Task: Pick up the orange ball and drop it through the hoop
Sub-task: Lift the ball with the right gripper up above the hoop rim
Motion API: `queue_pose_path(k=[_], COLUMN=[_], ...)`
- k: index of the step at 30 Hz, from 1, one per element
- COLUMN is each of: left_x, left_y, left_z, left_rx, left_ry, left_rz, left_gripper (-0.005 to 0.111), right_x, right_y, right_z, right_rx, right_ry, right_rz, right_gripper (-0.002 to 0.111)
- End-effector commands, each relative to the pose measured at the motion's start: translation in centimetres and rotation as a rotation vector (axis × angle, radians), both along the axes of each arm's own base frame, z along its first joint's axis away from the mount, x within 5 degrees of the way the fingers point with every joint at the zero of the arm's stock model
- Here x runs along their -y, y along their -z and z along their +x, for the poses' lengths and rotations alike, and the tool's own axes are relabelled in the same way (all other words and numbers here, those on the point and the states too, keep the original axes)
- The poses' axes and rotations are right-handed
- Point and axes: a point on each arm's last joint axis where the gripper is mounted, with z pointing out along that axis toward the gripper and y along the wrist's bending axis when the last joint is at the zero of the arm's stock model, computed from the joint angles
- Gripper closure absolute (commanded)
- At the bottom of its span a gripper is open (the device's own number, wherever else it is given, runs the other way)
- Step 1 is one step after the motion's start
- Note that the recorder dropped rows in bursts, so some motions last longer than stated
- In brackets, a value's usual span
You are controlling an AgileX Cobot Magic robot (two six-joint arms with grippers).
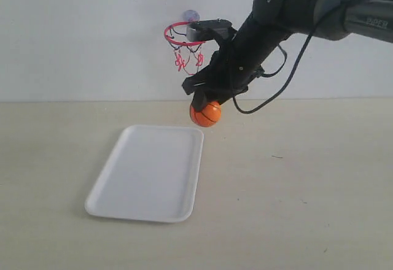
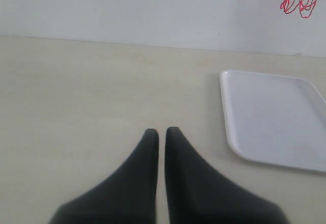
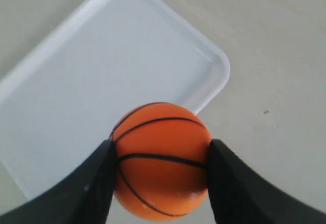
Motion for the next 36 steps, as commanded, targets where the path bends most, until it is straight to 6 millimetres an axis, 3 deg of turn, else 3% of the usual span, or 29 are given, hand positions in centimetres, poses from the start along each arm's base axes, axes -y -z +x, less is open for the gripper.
queue_pose_path(k=[1,6,12,16,22,27,36], left_x=[0.0,0.0,0.0,0.0,0.0,0.0,0.0], left_y=[0.0,0.0,0.0,0.0,0.0,0.0,0.0], left_z=[0.0,0.0,0.0,0.0,0.0,0.0,0.0], left_rx=[0.012,0.012,0.012,0.012,0.012,0.012,0.012], left_ry=[-0.004,-0.004,-0.004,-0.004,-0.004,-0.004,-0.004], left_rz=[-0.014,-0.014,-0.014,-0.014,-0.014,-0.014,-0.014], left_gripper=[0.103,0.103,0.103,0.103,0.103,0.103,0.103], right_x=[1.8,5.0,11.6,15.7,19.8,20.7,19.5], right_y=[-2.8,-5.0,-7.2,-8.3,-9.4,-10.6,-13.4], right_z=[-1.3,-1.5,-1.1,-0.6,0.1,1.0,3.2], right_rx=[0.000,-0.011,-0.055,-0.071,-0.057,0.057,0.352], right_ry=[-0.030,0.022,0.158,0.280,0.375,0.385,0.334], right_rz=[-0.099,-0.104,-0.106,0.000,0.185,0.334,0.711], right_gripper=[0.108,0.108,0.108,0.108,0.108,0.108,0.108])
